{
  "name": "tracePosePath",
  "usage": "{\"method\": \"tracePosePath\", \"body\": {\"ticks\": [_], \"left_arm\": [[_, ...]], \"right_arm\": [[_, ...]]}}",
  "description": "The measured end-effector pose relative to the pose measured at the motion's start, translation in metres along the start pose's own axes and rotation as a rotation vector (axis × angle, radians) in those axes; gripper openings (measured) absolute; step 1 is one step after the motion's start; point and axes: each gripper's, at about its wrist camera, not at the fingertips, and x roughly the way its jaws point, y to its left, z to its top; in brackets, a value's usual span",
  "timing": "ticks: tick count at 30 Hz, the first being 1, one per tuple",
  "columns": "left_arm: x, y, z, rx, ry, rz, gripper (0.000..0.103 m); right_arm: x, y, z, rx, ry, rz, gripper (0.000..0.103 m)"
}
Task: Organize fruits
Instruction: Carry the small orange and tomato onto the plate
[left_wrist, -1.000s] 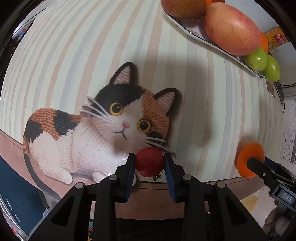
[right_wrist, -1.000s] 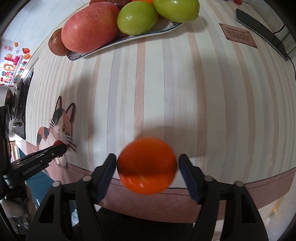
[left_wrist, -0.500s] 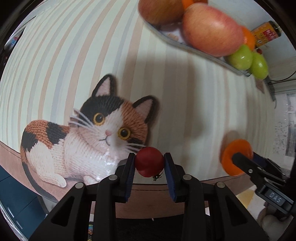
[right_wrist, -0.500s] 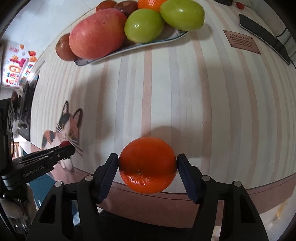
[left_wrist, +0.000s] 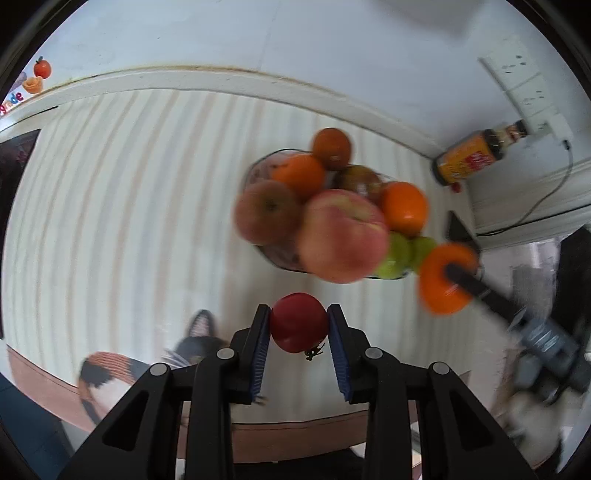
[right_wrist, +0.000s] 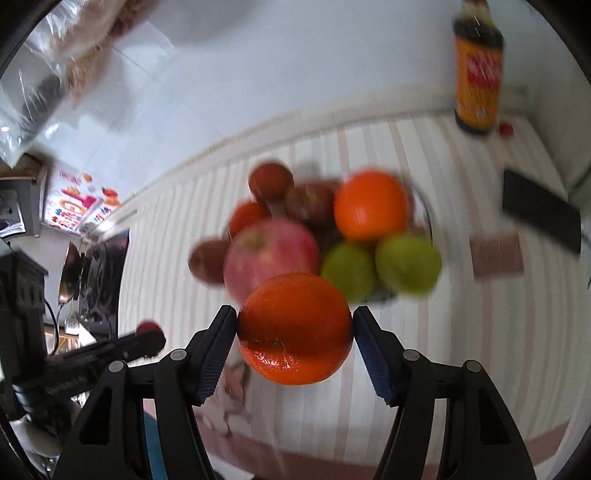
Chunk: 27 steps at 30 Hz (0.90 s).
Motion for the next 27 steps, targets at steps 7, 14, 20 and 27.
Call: {"method": "tracePosePath", "body": {"ticks": [7, 14, 20, 27], "left_arm": [[0.010, 0.015, 0.025, -0.061, 0.009, -0.048, 0.028], [0.014, -0.006, 0.071, -0.028, -0.002, -0.051, 0.028], [0.032, -0.026, 0.099, 0.003, 0.039, -0.048, 0.028], [0.053, -0.037, 0.106, 0.032, 0.091, -0.025, 0.028]], "right_arm": [[0.016, -0.002, 0.039, 0.046, 0.009, 0.021, 0.068], [0.055, -0.010, 0.061, 0.078, 0.056, -0.021, 0.068], [0.069, -0.016, 0.072, 0.091, 0.074, -0.049, 0.068], [0.073, -0.014, 0.072, 0.089, 0.091, -0.055, 0.069]]}}
